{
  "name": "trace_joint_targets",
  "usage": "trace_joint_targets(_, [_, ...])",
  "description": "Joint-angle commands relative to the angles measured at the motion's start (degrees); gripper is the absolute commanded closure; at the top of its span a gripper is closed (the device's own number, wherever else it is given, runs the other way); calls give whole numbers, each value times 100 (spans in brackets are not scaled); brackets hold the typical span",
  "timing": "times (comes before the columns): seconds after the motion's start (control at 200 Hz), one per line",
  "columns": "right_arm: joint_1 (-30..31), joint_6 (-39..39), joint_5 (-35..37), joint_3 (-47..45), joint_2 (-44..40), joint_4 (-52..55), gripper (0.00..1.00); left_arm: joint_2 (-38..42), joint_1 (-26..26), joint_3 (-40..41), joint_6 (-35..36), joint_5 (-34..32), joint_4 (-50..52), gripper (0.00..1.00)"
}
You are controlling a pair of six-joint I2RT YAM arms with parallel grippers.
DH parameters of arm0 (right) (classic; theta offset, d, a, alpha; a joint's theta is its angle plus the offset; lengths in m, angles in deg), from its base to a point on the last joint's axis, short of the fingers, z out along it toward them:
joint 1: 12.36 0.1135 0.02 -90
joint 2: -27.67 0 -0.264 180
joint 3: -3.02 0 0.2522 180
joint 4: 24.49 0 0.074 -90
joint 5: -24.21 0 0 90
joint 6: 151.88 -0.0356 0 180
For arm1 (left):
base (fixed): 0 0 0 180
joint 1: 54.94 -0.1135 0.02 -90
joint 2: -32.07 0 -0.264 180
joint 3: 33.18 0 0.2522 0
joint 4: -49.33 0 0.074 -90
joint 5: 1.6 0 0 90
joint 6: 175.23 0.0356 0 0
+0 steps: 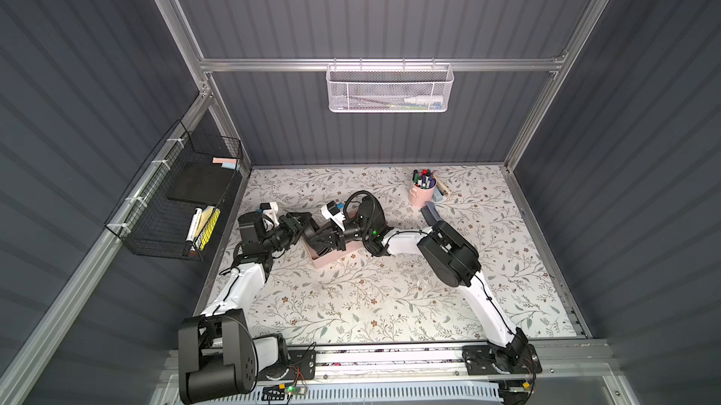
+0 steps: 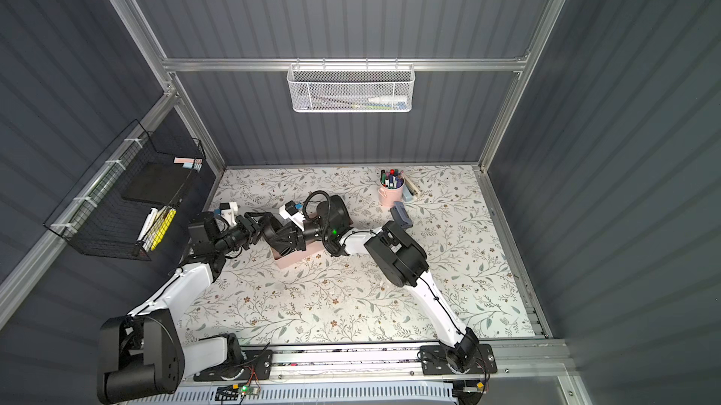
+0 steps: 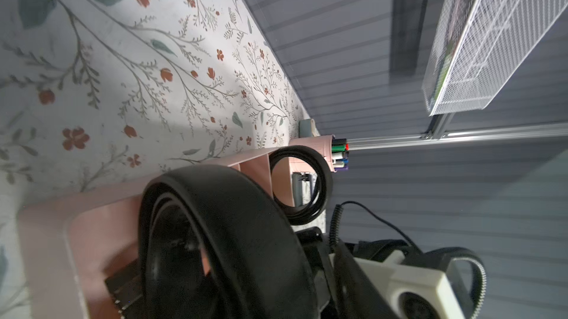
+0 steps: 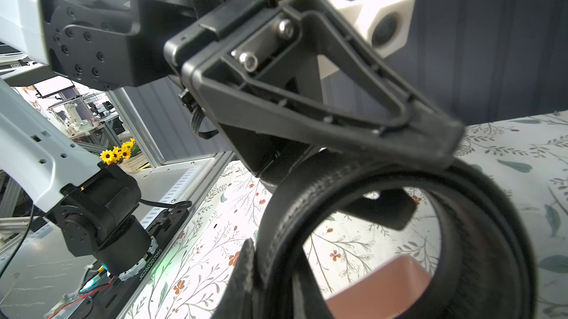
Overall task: Place the belts into the storage roll
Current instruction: Place the belt in the container.
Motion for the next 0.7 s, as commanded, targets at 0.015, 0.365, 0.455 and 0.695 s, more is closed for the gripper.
trace_joint_targets(0.015, [-21,6,-56,51,-225,-293,100,-78,41,94,-47,207,-282,66])
trace_joint_targets(0.365, [-57,263,72,-101,-618,246,72,-560,86,69,382,798,-495,100])
trace_joint_targets(0.455, [-66,434,245,-263,-967,458,68,-694,86,-82,601,1012,-407,100])
trace_joint_targets(0.695, [-93,1059,759,-925,-2142,1361,56,-863,86,-228,944,1211,-289,100])
